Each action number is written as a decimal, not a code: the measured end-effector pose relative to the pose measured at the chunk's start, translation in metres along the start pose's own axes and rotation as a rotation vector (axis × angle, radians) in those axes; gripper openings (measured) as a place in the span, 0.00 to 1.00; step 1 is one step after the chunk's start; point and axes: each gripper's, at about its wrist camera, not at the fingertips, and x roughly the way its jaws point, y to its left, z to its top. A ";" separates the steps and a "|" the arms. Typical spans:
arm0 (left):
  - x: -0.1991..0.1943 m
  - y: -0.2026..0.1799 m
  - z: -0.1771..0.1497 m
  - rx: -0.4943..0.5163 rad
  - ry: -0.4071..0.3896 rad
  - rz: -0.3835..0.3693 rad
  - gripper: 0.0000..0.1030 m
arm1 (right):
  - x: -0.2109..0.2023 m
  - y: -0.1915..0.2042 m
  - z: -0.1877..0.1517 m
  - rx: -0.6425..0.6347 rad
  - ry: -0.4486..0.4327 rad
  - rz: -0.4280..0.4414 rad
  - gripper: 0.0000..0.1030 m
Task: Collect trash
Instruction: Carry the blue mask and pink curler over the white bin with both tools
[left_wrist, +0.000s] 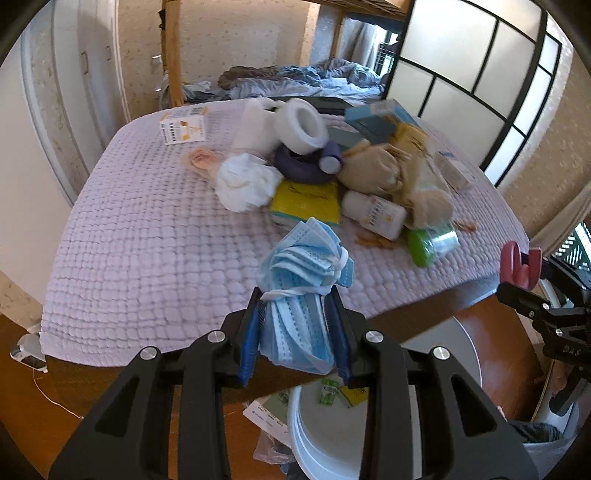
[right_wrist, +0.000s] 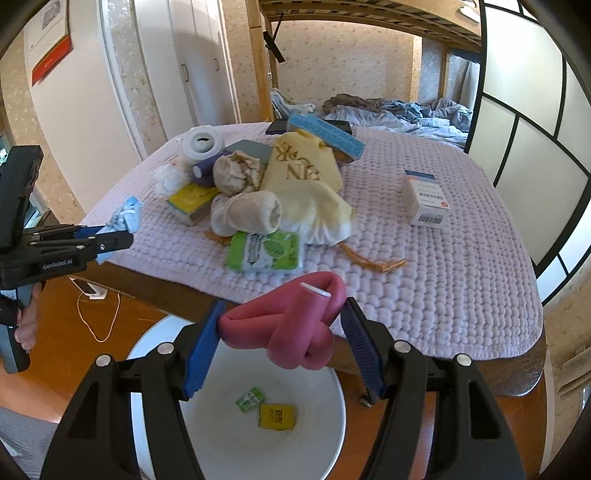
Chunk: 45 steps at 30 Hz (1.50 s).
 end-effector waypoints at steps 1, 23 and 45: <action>-0.001 -0.003 -0.002 0.008 0.004 -0.003 0.35 | -0.001 0.001 0.000 -0.001 0.000 0.002 0.62; -0.008 -0.056 -0.037 0.154 0.075 -0.043 0.35 | -0.015 0.024 -0.027 -0.030 0.034 0.030 0.62; 0.000 -0.080 -0.065 0.242 0.149 -0.050 0.35 | -0.017 0.035 -0.048 -0.044 0.076 0.043 0.62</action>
